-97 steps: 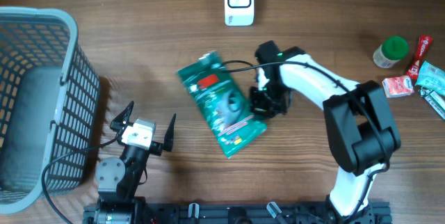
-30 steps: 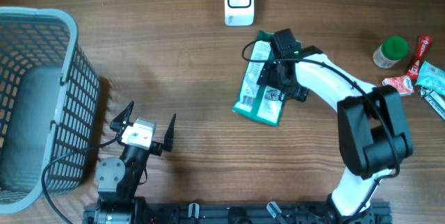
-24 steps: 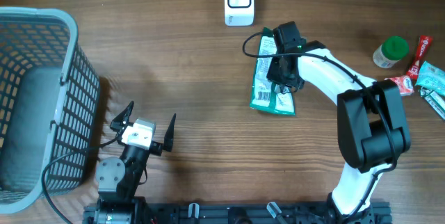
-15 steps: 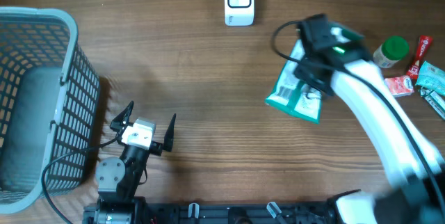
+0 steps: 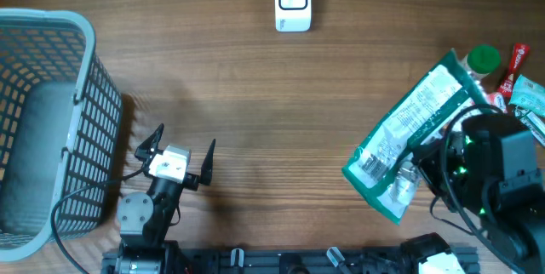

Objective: Scan the item barcode
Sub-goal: 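Lift the glove package and hold it under the scanner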

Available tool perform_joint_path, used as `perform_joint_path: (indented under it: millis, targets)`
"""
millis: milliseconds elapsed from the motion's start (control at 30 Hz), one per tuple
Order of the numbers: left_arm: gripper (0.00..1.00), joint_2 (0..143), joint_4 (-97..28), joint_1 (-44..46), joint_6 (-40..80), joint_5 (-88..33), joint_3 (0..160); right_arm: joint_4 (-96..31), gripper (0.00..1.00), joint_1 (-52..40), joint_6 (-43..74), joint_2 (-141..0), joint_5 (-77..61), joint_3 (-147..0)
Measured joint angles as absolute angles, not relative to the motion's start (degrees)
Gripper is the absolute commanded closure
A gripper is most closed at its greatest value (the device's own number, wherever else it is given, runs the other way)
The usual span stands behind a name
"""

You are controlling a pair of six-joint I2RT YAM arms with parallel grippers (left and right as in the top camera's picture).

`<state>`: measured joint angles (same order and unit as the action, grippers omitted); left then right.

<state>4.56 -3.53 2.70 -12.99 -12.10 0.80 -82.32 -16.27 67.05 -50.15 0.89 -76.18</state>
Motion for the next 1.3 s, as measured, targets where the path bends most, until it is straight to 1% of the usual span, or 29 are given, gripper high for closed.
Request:
perform_joint_path:
  millis: [100, 167, 233, 300, 433, 467, 500, 533, 600, 700, 767, 833, 867, 933, 967, 1033, 1067, 1133, 1300]
  targets:
    - [0.0, 4.6, -3.5, 2.7, -13.0, -12.1, 0.8, -82.0, 0.96, -16.3, 67.7, -52.8, -0.6, -76.2]
    - [0.0, 4.6, -3.5, 2.7, -13.0, -12.1, 0.8, -78.6, 0.96, -16.3, 63.4, -55.0, -1.1, -76.1]
    - [0.0, 4.6, -3.5, 2.7, -13.0, -12.1, 0.8, -67.9, 0.96, -16.3, 50.2, -56.9, -1.7, -76.1]
    - [0.0, 4.6, -3.5, 2.7, -13.0, -12.1, 0.8, -55.2, 0.96, -16.3, 40.2, -57.1, -3.0, -75.8]
    - [0.0, 4.6, -3.5, 2.7, -13.0, -12.1, 0.8, -32.9, 0.96, -16.3, 29.3, -57.6, -2.3, -75.9]
    - [0.0, 4.6, -3.5, 2.7, -13.0, -12.1, 0.8, -24.1, 0.96, -16.3, 26.2, -59.0, -1.9, -75.9]
    - [0.0, 4.6, -3.6, 2.7, -13.0, -12.1, 0.8, -16.9, 0.95, -16.3, 22.5, -61.1, -1.8, -76.3]
    - [0.0, 4.6, -3.5, 2.7, -13.0, -12.1, 0.8, -9.8, 0.96, -16.3, 15.5, -64.1, -2.6, -76.4]
    - [0.0, 4.6, -3.5, 2.7, -13.0, -12.1, 0.8, -1.4, 0.95, -16.3, 1.7, -68.7, -7.1, -76.2]
    - [0.0, 4.6, -3.5, 2.7, -13.0, -12.1, 0.8, 10.6, 0.95, -16.3, -12.4, -71.4, -9.1, -75.9]
    - [0.0, 4.6, -3.5, 2.7, -13.0, -12.1, 0.8, 16.7, 0.96, -16.5, -21.5, -72.5, -4.8, -75.9]
    - [0.0, 4.6, -3.5, 2.7, -13.0, -12.1, 0.8, 23.4, 0.96, -17.6, -30.5, -75.9, 2.5, -76.2]
    - [0.0, 4.6, -3.5, 2.7, -13.0, -12.1, 0.8, 27.0, 0.96, -18.3, -33.0, -77.9, 4.9, -76.3]
    - [0.0, 4.6, -3.6, 2.7, -13.0, -12.1, 0.8, 40.9, 0.96, -20.7, -38.8, -86.9, 14.2, -76.2]
    - [0.0, 4.6, -3.5, 2.7, -13.0, -12.1, 0.8, 55.7, 0.96, -22.0, -40.4, -92.2, 19.3, -75.9]
    - [0.0, 4.6, -3.5, 2.7, -13.0, -12.1, 0.8, 74.6, 0.96, -24.1, -43.0, -100.2, 25.0, -75.8]
    - [0.0, 4.6, -3.5, 2.7, -13.0, -12.1, 0.8, 76.5, 0.96, -24.7, -45.2, -102.5, 25.1, -75.9]
    - [0.0, 4.6, -3.5, 2.7, -13.0, -12.1, 0.8, 76.2, 0.96, -25.6, -49.9, -108.7, 24.9, -75.9]
    - [0.0, 4.6, -3.5, 2.7, -13.0, -12.1, 0.8, 76.5, 0.96, -25.8, -54.7, -122.6, 19.0, -75.9]
